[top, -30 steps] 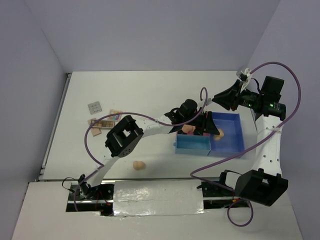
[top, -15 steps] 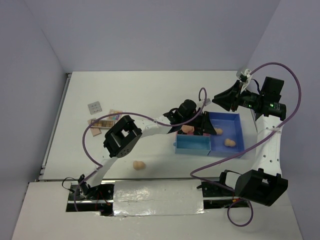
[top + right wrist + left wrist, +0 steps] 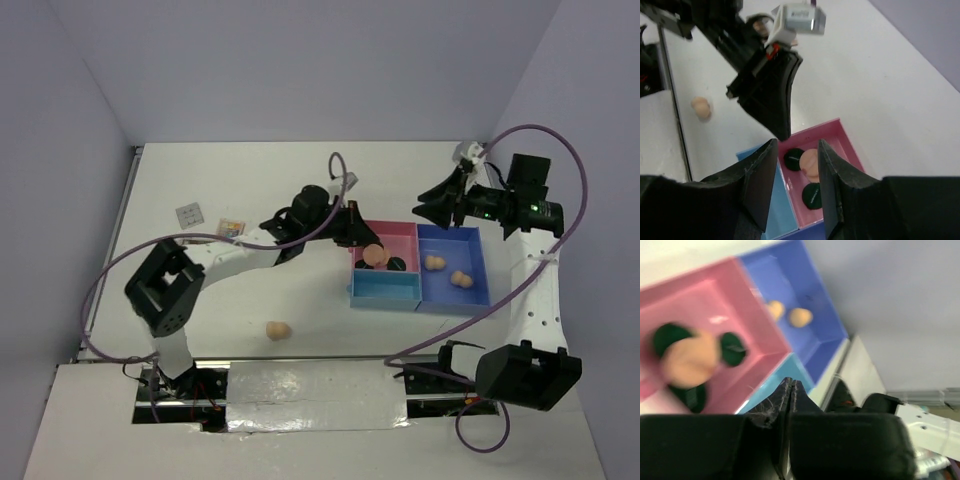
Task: Organize the makeup
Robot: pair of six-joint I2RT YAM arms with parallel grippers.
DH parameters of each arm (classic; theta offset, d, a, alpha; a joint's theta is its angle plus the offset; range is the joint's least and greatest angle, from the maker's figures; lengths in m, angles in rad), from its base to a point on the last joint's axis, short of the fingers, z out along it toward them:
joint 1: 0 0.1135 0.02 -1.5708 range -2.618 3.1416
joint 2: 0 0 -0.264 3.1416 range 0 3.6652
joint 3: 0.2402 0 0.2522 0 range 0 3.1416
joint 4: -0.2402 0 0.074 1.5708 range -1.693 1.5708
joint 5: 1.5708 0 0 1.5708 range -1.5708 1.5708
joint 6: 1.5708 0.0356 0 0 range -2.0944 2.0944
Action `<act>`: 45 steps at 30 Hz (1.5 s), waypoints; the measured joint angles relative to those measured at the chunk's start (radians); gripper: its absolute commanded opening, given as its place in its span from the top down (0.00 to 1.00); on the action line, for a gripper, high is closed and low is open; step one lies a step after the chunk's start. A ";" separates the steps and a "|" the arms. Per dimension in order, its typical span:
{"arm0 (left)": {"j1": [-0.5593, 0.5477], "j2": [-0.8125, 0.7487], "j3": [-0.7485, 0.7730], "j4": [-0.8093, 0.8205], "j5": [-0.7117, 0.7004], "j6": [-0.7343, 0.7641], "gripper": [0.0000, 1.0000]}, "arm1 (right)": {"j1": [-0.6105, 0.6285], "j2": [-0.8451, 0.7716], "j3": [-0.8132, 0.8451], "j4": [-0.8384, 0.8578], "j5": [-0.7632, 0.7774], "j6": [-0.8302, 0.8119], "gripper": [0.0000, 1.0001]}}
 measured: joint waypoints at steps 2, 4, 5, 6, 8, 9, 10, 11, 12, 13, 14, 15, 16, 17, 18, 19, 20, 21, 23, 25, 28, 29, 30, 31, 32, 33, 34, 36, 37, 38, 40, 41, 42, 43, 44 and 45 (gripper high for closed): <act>0.026 -0.094 -0.091 -0.018 -0.050 0.025 0.73 | 0.082 0.005 -0.009 -0.026 0.054 -0.046 0.52; 0.046 -0.193 -0.177 -0.053 -0.107 0.051 0.58 | 0.175 0.010 -0.034 -0.037 0.103 -0.075 0.49; 0.053 -0.233 -0.207 -0.075 -0.132 0.062 0.55 | 0.218 0.012 -0.054 -0.042 0.127 -0.085 0.46; 0.060 -0.283 -0.243 -0.091 -0.170 0.068 0.48 | 0.283 0.012 -0.082 -0.037 0.160 -0.090 0.45; 0.073 -0.364 -0.300 -0.134 -0.229 0.090 0.42 | 0.380 0.016 -0.134 -0.026 0.208 -0.092 0.41; 0.080 -0.406 -0.327 -0.161 -0.259 0.093 0.40 | 0.433 0.021 -0.156 -0.026 0.230 -0.093 0.41; 0.088 -0.448 -0.352 -0.190 -0.286 0.094 0.37 | 0.479 0.028 -0.174 -0.024 0.252 -0.092 0.39; 0.099 -0.491 -0.377 -0.216 -0.315 0.096 0.36 | 0.527 0.039 -0.193 -0.012 0.273 -0.091 0.33; 0.110 -0.532 -0.401 -0.241 -0.343 0.097 0.34 | 0.573 0.048 -0.211 0.002 0.293 -0.090 0.30; 0.123 -0.574 -0.426 -0.265 -0.370 0.097 0.31 | 0.625 0.058 -0.228 0.020 0.319 -0.092 0.29; 0.138 -0.616 -0.451 -0.292 -0.396 0.097 0.30 | 0.675 0.070 -0.248 0.045 0.346 -0.092 0.27; 0.151 -0.655 -0.471 -0.319 -0.417 0.094 0.30 | 0.732 0.079 -0.270 0.073 0.373 -0.092 0.25; 0.173 -0.716 -0.508 -0.354 -0.455 0.089 0.29 | 0.784 0.084 -0.295 0.103 0.402 -0.095 0.23; 0.179 -0.733 -0.517 -0.367 -0.465 0.087 0.29 | 0.829 0.090 -0.318 0.127 0.428 -0.098 0.22; 0.193 -0.779 -0.540 -0.395 -0.487 0.085 0.29 | 0.885 0.103 -0.335 0.148 0.455 -0.098 0.22; 0.203 -0.819 -0.558 -0.423 -0.507 0.083 0.29 | 0.932 0.120 -0.343 0.172 0.476 -0.096 0.22; 0.211 -0.858 -0.577 -0.454 -0.526 0.080 0.29 | 0.971 0.140 -0.347 0.197 0.501 -0.094 0.22; 0.219 -0.898 -0.591 -0.488 -0.549 0.076 0.29 | 1.011 0.166 -0.347 0.229 0.526 -0.089 0.22; 0.228 -0.970 -0.615 -0.550 -0.591 0.058 0.29 | 1.093 0.223 -0.347 0.301 0.589 -0.075 0.23; 0.232 -1.036 -0.633 -0.612 -0.629 0.041 0.29 | 1.160 0.271 -0.347 0.358 0.641 -0.058 0.24; 0.236 -1.154 -0.652 -0.716 -0.685 0.002 0.29 | 1.245 0.339 -0.344 0.439 0.710 -0.019 0.24; 0.236 -1.191 -0.653 -0.747 -0.703 -0.012 0.29 | 1.272 0.363 -0.338 0.462 0.734 -0.006 0.24; 0.236 -1.223 -0.654 -0.776 -0.720 -0.026 0.29 | 1.295 0.390 -0.330 0.483 0.756 0.005 0.25; 0.236 -1.245 -0.654 -0.801 -0.735 -0.042 0.29 | 1.314 0.417 -0.316 0.495 0.775 0.014 0.25; 0.236 -1.274 -0.654 -0.829 -0.752 -0.053 0.29 | 1.331 0.443 -0.302 0.506 0.788 0.022 0.26; 0.236 -1.299 -0.654 -0.856 -0.767 -0.068 0.29 | 1.349 0.469 -0.283 0.514 0.806 0.030 0.26; 0.236 -1.316 -0.654 -0.877 -0.778 -0.076 0.29 | 1.365 0.493 -0.267 0.520 0.819 0.038 0.27; 0.237 -1.342 -0.655 -0.922 -0.800 -0.095 0.29 | 1.399 0.531 -0.238 0.534 0.843 0.051 0.27; 0.237 -1.350 -0.655 -0.944 -0.809 -0.101 0.29 | 1.415 0.542 -0.229 0.539 0.852 0.058 0.28; 0.238 -1.357 -0.655 -0.960 -0.815 -0.104 0.29 | 1.429 0.550 -0.222 0.546 0.859 0.065 0.28; 0.238 -1.369 -0.656 -0.991 -0.824 -0.117 0.29 | 1.454 0.567 -0.209 0.557 0.877 0.078 0.29; 0.238 -1.376 -0.656 -1.003 -0.829 -0.125 0.29 | 1.464 0.579 -0.201 0.562 0.886 0.087 0.30; 0.238 -1.382 -0.656 -1.011 -0.832 -0.127 0.29 | 1.471 0.591 -0.194 0.567 0.892 0.095 0.31; 0.238 -1.388 -0.656 -1.018 -0.834 -0.129 0.29 | 1.476 0.605 -0.185 0.567 0.899 0.101 0.32; 0.238 -1.394 -0.656 -1.025 -0.836 -0.129 0.29 | 1.477 0.620 -0.175 0.569 0.908 0.108 0.32; 0.238 -1.397 -0.656 -1.031 -0.837 -0.129 0.29 | 1.477 0.635 -0.167 0.570 0.915 0.116 0.35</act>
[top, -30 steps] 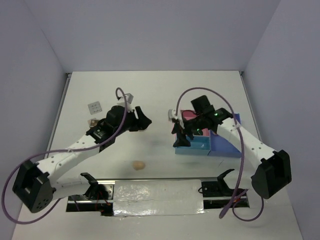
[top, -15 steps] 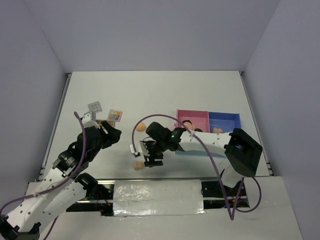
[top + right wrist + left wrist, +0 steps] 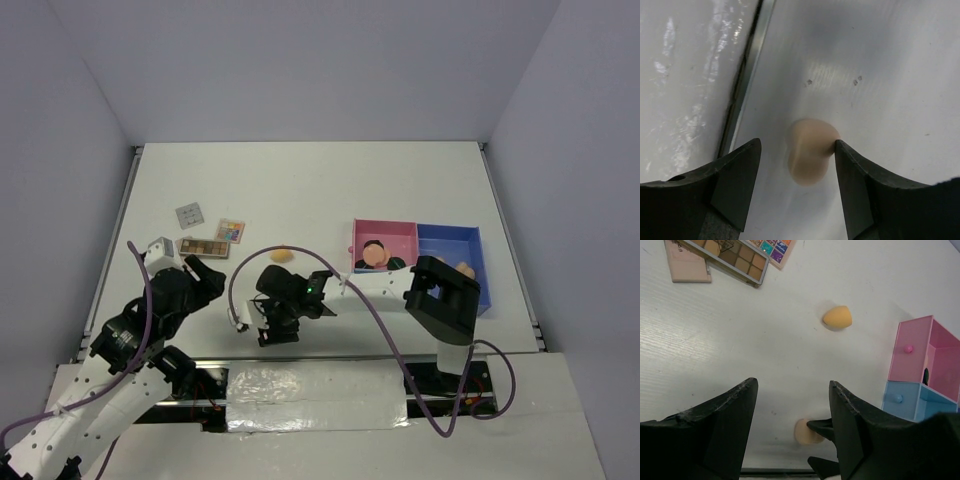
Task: Organize the makeup
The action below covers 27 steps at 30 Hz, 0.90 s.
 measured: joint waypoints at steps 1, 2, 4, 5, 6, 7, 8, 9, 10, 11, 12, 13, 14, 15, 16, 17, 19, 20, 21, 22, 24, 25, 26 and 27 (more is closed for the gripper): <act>0.000 -0.003 0.000 -0.005 -0.001 0.000 0.29 | 0.000 0.016 0.010 0.000 0.010 0.003 0.36; 0.000 -0.005 0.000 -0.010 -0.002 0.000 0.29 | 0.000 0.029 0.017 0.002 0.019 0.006 0.40; 0.000 -0.005 0.000 -0.015 -0.004 0.000 0.29 | -0.003 0.050 0.031 0.002 0.039 0.009 0.44; 0.000 -0.005 0.000 -0.016 -0.005 0.000 0.29 | -0.003 0.056 0.035 0.002 0.046 0.009 0.50; 0.000 -0.005 0.000 -0.016 -0.005 0.000 0.29 | -0.003 0.060 0.039 0.003 0.053 0.009 0.53; 0.000 -0.005 0.000 -0.018 -0.005 0.000 0.29 | -0.003 0.062 0.042 0.003 0.059 0.010 0.56; 0.000 -0.005 0.000 -0.019 -0.005 0.000 0.29 | -0.003 0.062 0.043 0.005 0.063 0.011 0.64; 0.000 -0.005 0.000 -0.019 -0.005 -0.001 0.29 | -0.003 0.062 0.043 0.005 0.066 0.010 0.68; 0.000 -0.005 0.000 -0.019 -0.005 -0.001 0.29 | -0.003 0.062 0.043 0.005 0.068 0.013 0.71; 0.000 -0.005 0.000 -0.019 -0.005 -0.001 0.29 | -0.003 0.062 0.043 0.004 0.068 0.015 0.77; 0.000 -0.005 0.000 -0.018 -0.005 -0.001 0.29 | -0.004 0.062 0.043 0.004 0.068 0.014 0.79; 0.000 -0.005 -0.001 -0.018 -0.005 0.000 0.29 | -0.006 0.061 0.043 0.005 0.068 0.018 0.82; 0.000 -0.005 -0.002 -0.018 -0.005 0.000 0.29 | -0.010 0.059 0.042 0.005 0.067 0.021 0.84; 0.000 -0.004 -0.005 -0.017 -0.005 0.000 0.30 | -0.014 0.054 0.038 0.005 0.066 0.024 0.85; 0.000 -0.003 -0.009 -0.015 -0.005 0.000 0.30 | -0.019 0.043 0.032 0.003 0.062 0.028 0.87; 0.000 -0.001 -0.013 -0.013 -0.005 0.000 0.30 | -0.027 0.028 0.022 0.001 0.054 0.032 0.87; 0.000 0.007 -0.020 -0.008 -0.003 0.000 0.31 | -0.054 -0.018 0.003 -0.013 0.032 0.042 0.89; 0.000 0.011 -0.024 -0.002 -0.003 0.000 0.32 | -0.071 -0.043 -0.001 -0.021 0.020 0.047 0.90; 0.000 0.016 -0.031 0.010 0.000 0.001 0.32 | -0.092 -0.076 -0.006 -0.029 0.005 0.054 0.90; 0.000 0.021 -0.037 0.019 0.003 0.001 0.32 | -0.116 -0.116 -0.009 -0.037 -0.010 0.059 0.91; 0.000 0.032 -0.050 0.037 0.010 0.001 0.33 | -0.170 -0.194 -0.010 -0.052 -0.044 0.068 0.92; 0.000 0.043 -0.058 0.052 0.018 0.002 0.33 | -0.203 -0.236 -0.010 -0.055 -0.063 0.072 0.93; 0.000 0.047 -0.060 0.058 0.021 0.002 0.33 | -0.231 -0.278 -0.010 -0.062 -0.078 0.077 0.94; 0.000 0.058 -0.064 0.069 0.027 0.003 0.33 | -0.273 -0.314 -0.010 -0.073 -0.096 0.080 0.94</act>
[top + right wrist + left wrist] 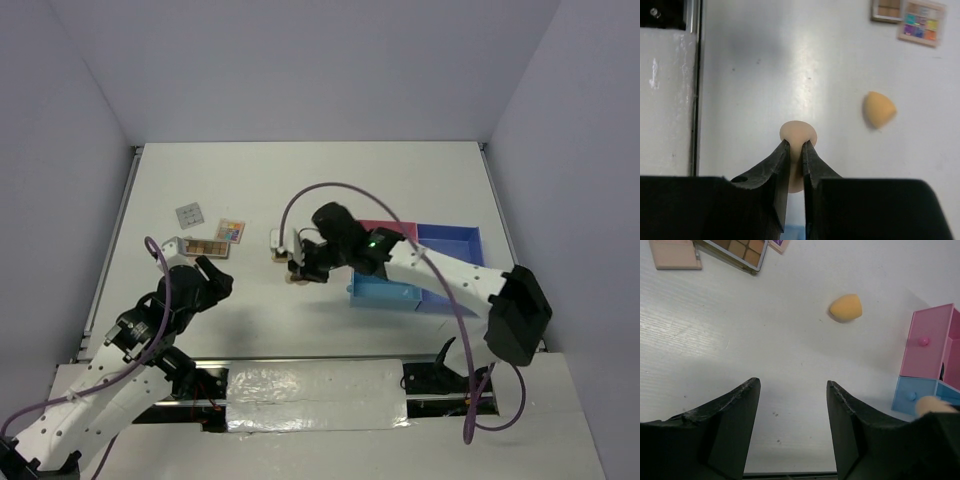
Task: Organize the makeup
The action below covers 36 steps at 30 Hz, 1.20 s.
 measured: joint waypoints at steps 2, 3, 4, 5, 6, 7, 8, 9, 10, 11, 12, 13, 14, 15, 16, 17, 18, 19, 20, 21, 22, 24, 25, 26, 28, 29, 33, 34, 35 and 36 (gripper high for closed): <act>0.000 0.023 -0.002 0.022 0.012 0.001 0.33 | -0.072 -0.060 0.001 -0.021 -0.026 0.007 0.94; 0.000 0.035 -0.002 0.034 0.018 0.002 0.33 | -0.121 -0.085 0.000 -0.034 -0.036 0.009 0.94; 0.000 0.046 -0.002 0.047 0.023 0.003 0.33 | -0.161 -0.106 -0.002 -0.044 -0.044 0.012 0.95; 0.000 0.058 -0.002 0.062 0.030 0.004 0.32 | -0.208 -0.127 -0.008 -0.052 -0.050 0.016 0.95; 0.000 0.069 -0.002 0.077 0.037 0.005 0.32 | -0.263 -0.151 -0.022 -0.061 -0.051 0.021 0.95; 0.000 0.078 -0.002 0.089 0.042 0.006 0.32 | -0.317 -0.174 -0.041 -0.066 -0.054 0.025 0.95; 0.000 0.087 -0.003 0.101 0.049 0.006 0.32 | -0.365 -0.195 -0.060 -0.077 -0.055 0.029 0.95; 0.000 0.094 -0.007 0.119 0.055 0.006 0.32 | -0.420 -0.219 -0.085 -0.085 -0.053 0.032 0.95; 0.000 0.104 -0.012 0.134 0.060 0.007 0.32 | -0.467 -0.241 -0.108 -0.095 -0.052 0.034 0.95; 0.000 0.110 -0.016 0.144 0.066 0.008 0.32 | -0.520 -0.265 -0.134 -0.103 -0.043 0.039 0.96; 0.000 0.120 -0.019 0.153 0.072 0.010 0.32 | -0.570 -0.288 -0.160 -0.108 -0.033 0.043 0.99; 0.000 0.131 -0.022 0.165 0.078 0.011 0.32 | -0.612 -0.309 -0.185 -0.110 -0.024 0.048 1.00; 0.000 0.141 -0.023 0.175 0.084 0.015 0.32 | -0.651 -0.329 -0.208 -0.113 -0.016 0.055 1.00; 0.000 0.152 -0.023 0.187 0.089 0.025 0.32 | -0.699 -0.349 -0.233 -0.113 -0.008 0.061 1.00; 0.000 0.165 -0.023 0.197 0.095 0.028 0.32 | -0.743 -0.366 -0.254 -0.113 -0.002 0.064 1.00; 0.000 0.179 -0.023 0.207 0.101 0.031 0.32 | -0.780 -0.382 -0.274 -0.113 0.003 0.068 1.00; 0.000 0.192 -0.023 0.217 0.108 0.033 0.32 | -0.817 -0.395 -0.290 -0.114 0.011 0.072 1.00; 0.000 0.204 -0.023 0.227 0.113 0.034 0.32 | -0.853 -0.405 -0.304 -0.113 0.021 0.079 1.00; 0.000 0.214 -0.023 0.237 0.118 0.035 0.32 | -0.880 -0.411 -0.314 -0.111 0.033 0.084 1.00; 0.000 0.223 -0.023 0.248 0.125 0.037 0.32 | -0.898 -0.414 -0.324 -0.105 0.047 0.089 1.00; 0.000 0.232 -0.023 0.257 0.131 0.042 0.32 | -0.906 -0.415 -0.334 -0.098 0.061 0.095 1.00; 0.000 0.247 -0.023 0.274 0.140 0.053 0.32 | -0.913 -0.413 -0.354 -0.089 0.088 0.107 1.00; 0.000 0.253 -0.023 0.283 0.145 0.055 0.31 | -0.926 -0.408 -0.359 -0.088 0.091 0.113 1.00; 0.000 0.262 -0.023 0.291 0.150 0.057 0.31 | -0.940 -0.399 -0.361 -0.086 0.100 0.121 1.00; 0.000 0.275 -0.023 0.305 0.155 0.059 0.31 | -0.977 -0.372 -0.361 -0.071 0.115 0.137 1.00; 0.000 0.281 -0.023 0.310 0.158 0.060 0.31 | -0.997 -0.352 -0.360 -0.065 0.121 0.143 1.00; 0.000 0.313 -0.023 0.335 0.169 0.063 0.31 | -1.067 -0.255 -0.346 -0.058 0.134 0.155 0.94; 0.000 0.321 -0.023 0.343 0.174 0.065 0.31 | -1.078 -0.235 -0.343 -0.056 0.136 0.156 0.86; 0.000 0.329 -0.023 0.352 0.179 0.070 0.31 | -1.089 -0.214 -0.340 -0.056 0.138 0.157 0.82; 0.000 0.339 -0.023 0.359 0.182 0.077 0.31 | -1.098 -0.198 -0.338 -0.055 0.137 0.157 0.78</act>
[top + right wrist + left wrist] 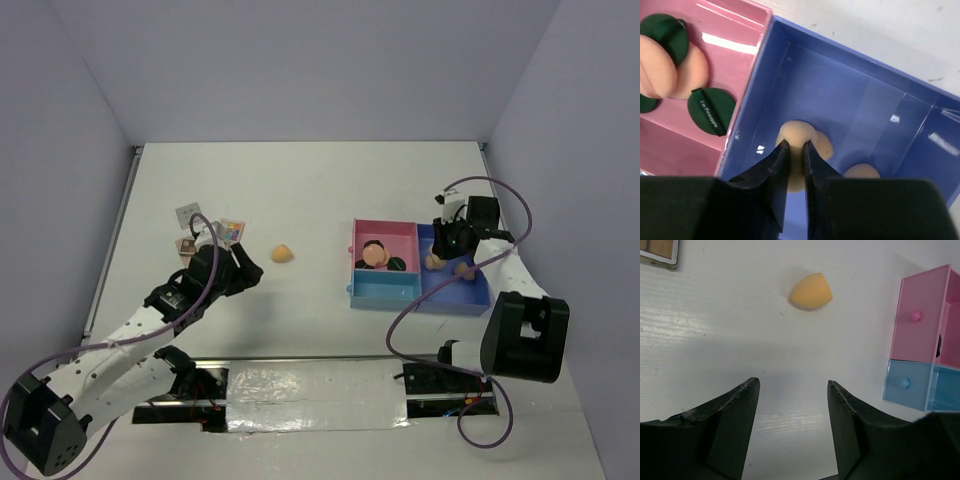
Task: Organize the makeup
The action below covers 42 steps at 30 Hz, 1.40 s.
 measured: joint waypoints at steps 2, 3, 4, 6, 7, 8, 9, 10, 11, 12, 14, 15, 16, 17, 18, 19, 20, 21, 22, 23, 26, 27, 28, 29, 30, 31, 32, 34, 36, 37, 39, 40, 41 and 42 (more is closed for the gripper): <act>0.000 0.017 0.000 0.014 0.007 0.004 0.31 | -0.007 0.023 0.005 -0.002 -0.001 0.004 0.66; 0.000 0.026 0.000 0.019 0.011 0.005 0.31 | -0.010 0.034 0.008 0.000 -0.001 0.004 0.63; 0.000 0.035 0.000 0.027 0.013 0.006 0.31 | -0.012 0.043 0.011 0.001 -0.002 0.003 0.59; 0.000 0.059 0.000 0.045 0.022 0.008 0.32 | -0.014 0.052 0.016 0.002 -0.005 0.004 0.55; 0.000 0.074 0.003 0.053 0.024 0.009 0.32 | -0.016 0.054 0.020 0.002 -0.008 0.003 0.51; 0.000 0.095 0.008 0.059 0.030 0.011 0.32 | -0.018 0.055 0.024 0.000 -0.011 0.003 0.49; 0.000 0.120 0.018 0.063 0.032 0.013 0.33 | -0.022 0.055 0.029 0.000 -0.016 0.001 0.43; 0.000 0.149 0.033 0.068 0.037 0.017 0.34 | -0.026 0.055 0.035 -0.003 -0.023 -0.001 0.41; 0.000 0.178 0.048 0.074 0.042 0.027 0.34 | -0.031 0.055 0.044 -0.006 -0.029 -0.007 0.38; 0.001 0.212 0.066 0.082 0.048 0.031 0.35 | -0.035 0.055 0.052 -0.008 -0.039 -0.013 0.36; 0.002 0.266 0.100 0.094 0.058 0.037 0.36 | -0.044 0.050 0.067 -0.013 -0.058 -0.026 0.29; 0.003 0.293 0.117 0.101 0.061 0.043 0.38 | -0.047 0.047 0.073 -0.020 -0.073 -0.039 0.24; 0.003 0.327 0.141 0.106 0.067 0.055 0.39 | -0.051 0.038 0.084 -0.030 -0.087 -0.050 0.23; 0.004 0.352 0.160 0.113 0.073 0.060 0.42 | -0.053 0.032 0.090 -0.037 -0.100 -0.061 0.22; 0.005 0.383 0.182 0.116 0.079 0.068 0.43 | -0.053 0.024 0.100 -0.055 -0.122 -0.079 0.21; 0.006 0.412 0.205 0.117 0.085 0.082 0.45 | -0.055 0.017 0.111 -0.070 -0.152 -0.093 0.22; 0.007 0.438 0.226 0.118 0.089 0.089 0.46 | -0.055 0.008 0.119 -0.082 -0.179 -0.111 0.23; 0.008 0.464 0.249 0.119 0.093 0.103 0.49 | -0.055 -0.001 0.128 -0.096 -0.214 -0.133 0.26; 0.010 0.491 0.271 0.123 0.098 0.111 0.51 | -0.055 -0.010 0.134 -0.108 -0.249 -0.153 0.27; 0.010 0.515 0.292 0.123 0.101 0.123 0.52 | -0.055 -0.019 0.137 -0.121 -0.285 -0.169 0.32; 0.012 0.579 0.345 0.122 0.106 0.160 0.55 | -0.055 -0.040 0.138 -0.156 -0.383 -0.212 0.41; 0.013 0.602 0.367 0.113 0.105 0.171 0.55 | -0.055 -0.042 0.138 -0.164 -0.409 -0.219 0.42; 0.014 0.630 0.390 0.108 0.105 0.188 0.56 | -0.055 -0.043 0.138 -0.171 -0.436 -0.227 0.43; 0.015 0.660 0.420 0.098 0.105 0.196 0.55 | -0.055 -0.043 0.138 -0.177 -0.456 -0.230 0.43; 0.015 0.694 0.451 0.092 0.106 0.212 0.54 | -0.055 -0.043 0.138 -0.181 -0.471 -0.233 0.43; 0.015 0.729 0.482 0.085 0.105 0.219 0.53 | -0.055 -0.043 0.138 -0.184 -0.486 -0.233 0.43; 0.015 0.760 0.509 0.078 0.105 0.229 0.52 | -0.055 -0.043 0.138 -0.184 -0.499 -0.233 0.42; 0.015 0.816 0.561 0.048 0.105 0.245 0.52 | -0.055 -0.043 0.138 -0.184 -0.512 -0.232 0.42; 0.015 0.859 0.602 0.017 0.102 0.264 0.51 | -0.055 -0.044 0.138 -0.184 -0.520 -0.232 0.41; 0.014 0.875 0.620 0.002 0.099 0.269 0.51 | -0.055 -0.044 0.137 -0.184 -0.523 -0.232 0.41; 0.014 0.902 0.647 -0.030 0.089 0.285 0.50 | -0.055 -0.045 0.137 -0.184 -0.526 -0.232 0.41; 0.012 0.910 0.657 -0.047 0.080 0.291 0.50 | -0.055 -0.045 0.137 -0.183 -0.526 -0.232 0.40; 0.010 0.918 0.668 -0.064 0.069 0.297 0.49 | -0.055 -0.045 0.137 -0.183 -0.526 -0.231 0.40; 0.008 0.925 0.678 -0.080 0.058 0.302 0.49 | -0.055 -0.045 0.137 -0.183 -0.526 -0.230 0.40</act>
